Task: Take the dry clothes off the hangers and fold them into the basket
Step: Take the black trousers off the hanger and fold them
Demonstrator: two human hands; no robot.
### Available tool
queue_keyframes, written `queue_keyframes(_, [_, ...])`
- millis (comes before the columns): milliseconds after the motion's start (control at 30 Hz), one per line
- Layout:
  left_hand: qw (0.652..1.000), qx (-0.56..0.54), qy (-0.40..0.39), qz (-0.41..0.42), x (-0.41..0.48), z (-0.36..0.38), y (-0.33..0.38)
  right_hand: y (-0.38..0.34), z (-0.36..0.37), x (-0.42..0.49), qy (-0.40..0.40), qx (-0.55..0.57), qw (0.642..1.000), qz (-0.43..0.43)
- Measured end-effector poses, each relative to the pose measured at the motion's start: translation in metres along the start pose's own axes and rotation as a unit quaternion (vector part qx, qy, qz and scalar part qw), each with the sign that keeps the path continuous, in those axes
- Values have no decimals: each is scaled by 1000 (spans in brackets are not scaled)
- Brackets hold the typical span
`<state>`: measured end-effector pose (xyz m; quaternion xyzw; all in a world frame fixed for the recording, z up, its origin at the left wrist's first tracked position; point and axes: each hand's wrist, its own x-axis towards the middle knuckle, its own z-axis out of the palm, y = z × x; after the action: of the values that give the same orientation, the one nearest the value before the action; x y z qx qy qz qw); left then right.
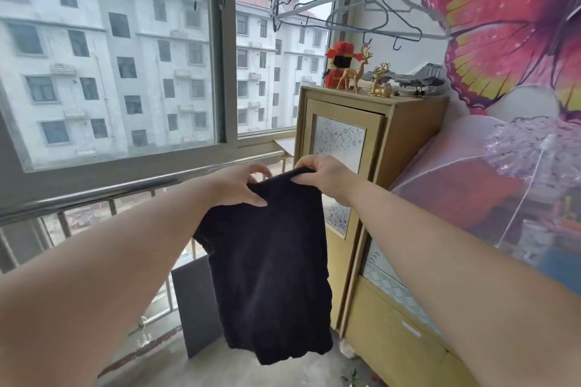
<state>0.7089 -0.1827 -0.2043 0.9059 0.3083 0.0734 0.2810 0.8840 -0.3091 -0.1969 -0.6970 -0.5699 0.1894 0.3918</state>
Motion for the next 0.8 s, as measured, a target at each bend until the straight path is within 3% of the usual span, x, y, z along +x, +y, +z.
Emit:
queue_keyframes(100, [997, 6, 62, 49, 6, 17, 11, 0, 0, 2, 35, 32, 999, -8])
queue_keyframes(167, [993, -28, 104, 49, 6, 18, 21, 6, -9, 3, 101, 89, 991, 7])
queue_keyframes(267, [992, -46, 104, 48, 7, 8, 43, 17, -22, -3, 157, 220, 961, 51])
queue_keyframes(367, [989, -47, 134, 28, 10, 0, 65, 39, -21, -19, 5, 339, 935, 98])
queue_keyframes(500, [980, -151, 131, 4, 10, -8, 77, 74, 10, -38, -170, 267, 939, 135])
queue_keyframes(600, [972, -189, 140, -18, 11, -14, 75, 84, 44, -41, -187, 235, 940, 161])
queue_keyframes(667, [965, -216, 147, -29, 10, -19, 68, 82, 57, -39, -156, 222, 947, 169])
queue_keyframes(800, [946, -260, 189, -51, 5, -33, 30, 68, 40, -31, -138, 262, 935, 196])
